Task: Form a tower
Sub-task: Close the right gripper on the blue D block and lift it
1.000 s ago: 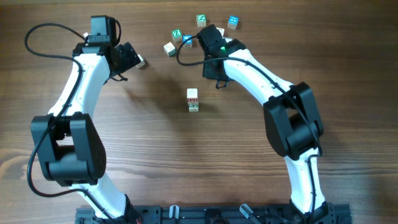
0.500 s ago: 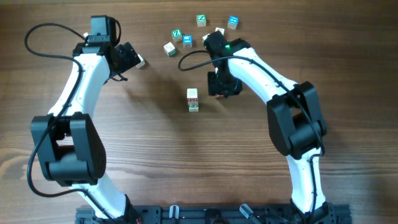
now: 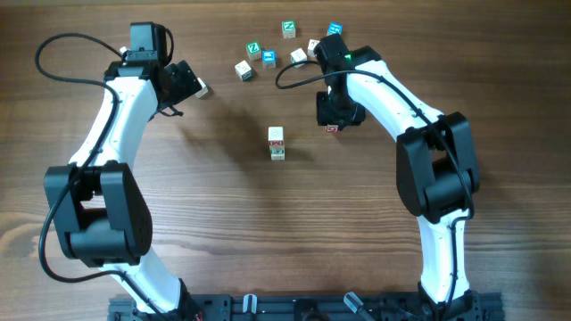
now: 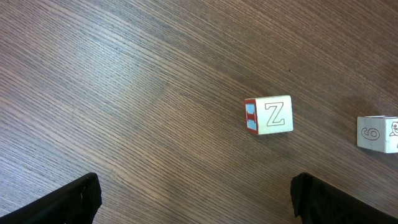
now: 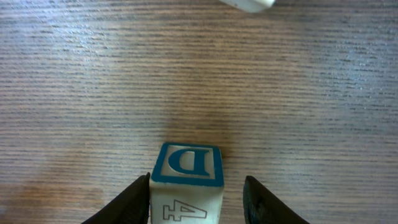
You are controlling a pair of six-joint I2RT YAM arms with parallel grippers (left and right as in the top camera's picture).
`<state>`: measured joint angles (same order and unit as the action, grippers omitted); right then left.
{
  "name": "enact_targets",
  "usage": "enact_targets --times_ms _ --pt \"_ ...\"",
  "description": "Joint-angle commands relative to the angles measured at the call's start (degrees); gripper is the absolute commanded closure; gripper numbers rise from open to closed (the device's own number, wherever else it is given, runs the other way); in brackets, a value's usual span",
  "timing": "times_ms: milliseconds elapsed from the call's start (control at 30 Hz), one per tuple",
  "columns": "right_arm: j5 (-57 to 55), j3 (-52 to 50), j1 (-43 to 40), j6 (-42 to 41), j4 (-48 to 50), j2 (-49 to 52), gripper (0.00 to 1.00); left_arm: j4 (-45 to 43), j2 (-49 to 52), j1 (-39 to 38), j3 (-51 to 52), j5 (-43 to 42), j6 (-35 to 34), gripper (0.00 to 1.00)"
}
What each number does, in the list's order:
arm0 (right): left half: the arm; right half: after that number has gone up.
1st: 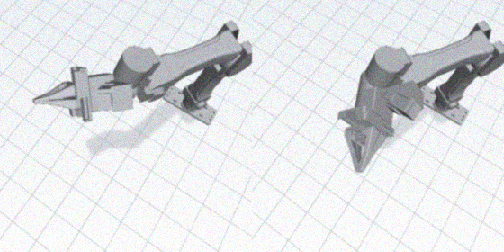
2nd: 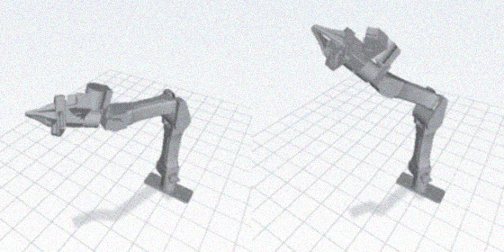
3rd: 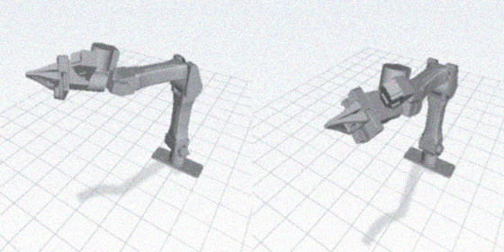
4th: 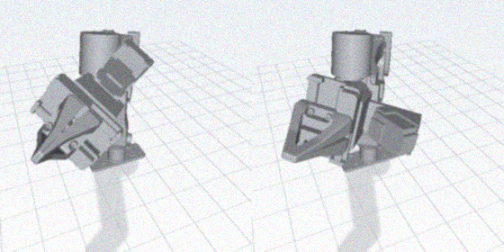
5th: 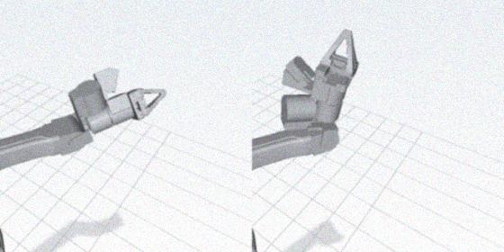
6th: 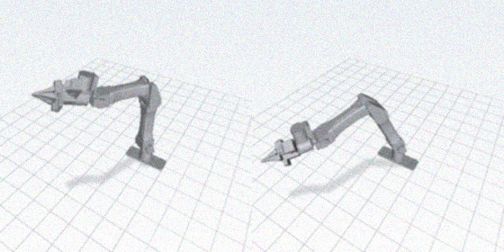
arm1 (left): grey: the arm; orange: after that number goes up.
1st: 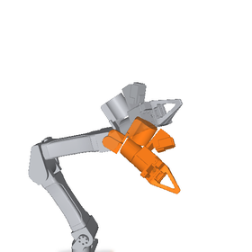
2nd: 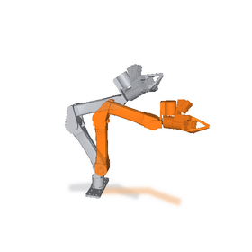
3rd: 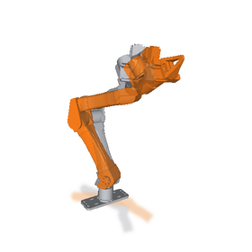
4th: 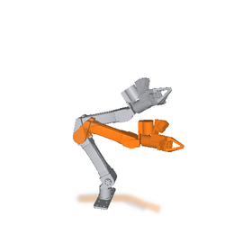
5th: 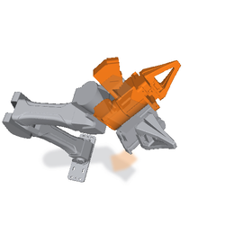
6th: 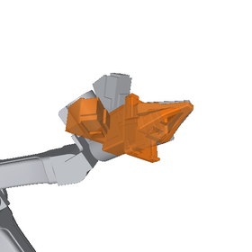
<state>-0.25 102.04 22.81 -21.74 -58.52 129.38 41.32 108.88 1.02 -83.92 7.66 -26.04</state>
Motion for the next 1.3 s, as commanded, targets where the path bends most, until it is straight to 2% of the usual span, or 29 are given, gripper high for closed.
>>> enact_targets --times_ms 0,100,267,300,333,367,467,500,533,567,667,733,833,967,1133,1167,1267 --pt "-1.2 -0.4 -0.2 0.8 1.5 0.3 0.52 0.0 0.7 0.0 0.4 0.4 0.3 0.00" --pt "-1.2 -0.4 -0.2 0.7 2.2 0.3 0.56 0.0 0.7 0.0 0.4 0.4 0.3 0.00" --pt "-1.2 -0.4 -0.2 0.7 0.8 0.3 0.56 0.0 0.7 0.0 0.3 0.4 0.3 0.00" --pt "-1.2 -0.4 -0.2 0.7 0.9 0.3 0.50 0.0 0.7 0.0 0.3 0.4 0.3 0.00" --pt "-1.2 -0.4 -0.2 0.7 1.0 0.3 0.13 0.0 0.7 0.0 0.3 0.4 0.3 0.00" --pt "-1.2 -0.4 -0.2 0.8 1.0 0.3 0.00 0.0 0.7 0.0 0.3 0.4 0.3 0.00" --pt "-1.2 -0.4 -0.2 2.3 1.1 0.3 0.00 0.0 0.7 0.0 0.3 0.4 0.3 0.00" --pt "-1.4 -0.1 -0.2 2.4 0.8 0.2 0.17 0.0 0.7 0.0 0.3 0.4 0.3 0.00" --pt "-1.4 1.2 -0.2 2.2 -0.7 -0.1 0.27 0.0 0.7 0.0 0.3 0.4 0.3 0.00" --pt "-1.4 2.3 -0.2 2.1 -1.5 -0.4 0.32 0.0 0.7 0.0 0.3 0.4 0.3 0.00" --pt "-1.4 3.6 -0.2 1.9 -2.7 -1.5 0.35 0.0 0.7 0.0 0.3 0.4 0.3 0.00" --pt "-1.2 2.7 -0.1 -1.7 -2.8 -1.4 0.45 0.0 0.7 0.0 0.3 0.4 0.3 0.00" --pt "-1.2 0.0 0.2 -2.4 -1.4 -1.4 0.46 0.0 0.7 0.0 0.3 0.4 0.3 0.00" --pt "-1.4 -0.4 0.3 -2.3 -0.9 -1.4 0.59 0.0 0.7 0.0 0.3 0.4 0.3 0.00" --pt "-1.4 -0.4 0.3 -2.2 -1.3 -1.4 0.61 0.0 0.7 0.0 0.4 0.4 0.3 0.00" --pt "-1.5 -0.4 0.3 -2.3 -1.3 -1.4 0.65 0.0 0.7 0.0 0.4 0.4 0.3 0.00" --pt "-1.4 -0.4 0.3 -1.6 -1.0 -1.4 0.64 0.0 0.7 0.0 0.3 0.4 0.3 0.00"
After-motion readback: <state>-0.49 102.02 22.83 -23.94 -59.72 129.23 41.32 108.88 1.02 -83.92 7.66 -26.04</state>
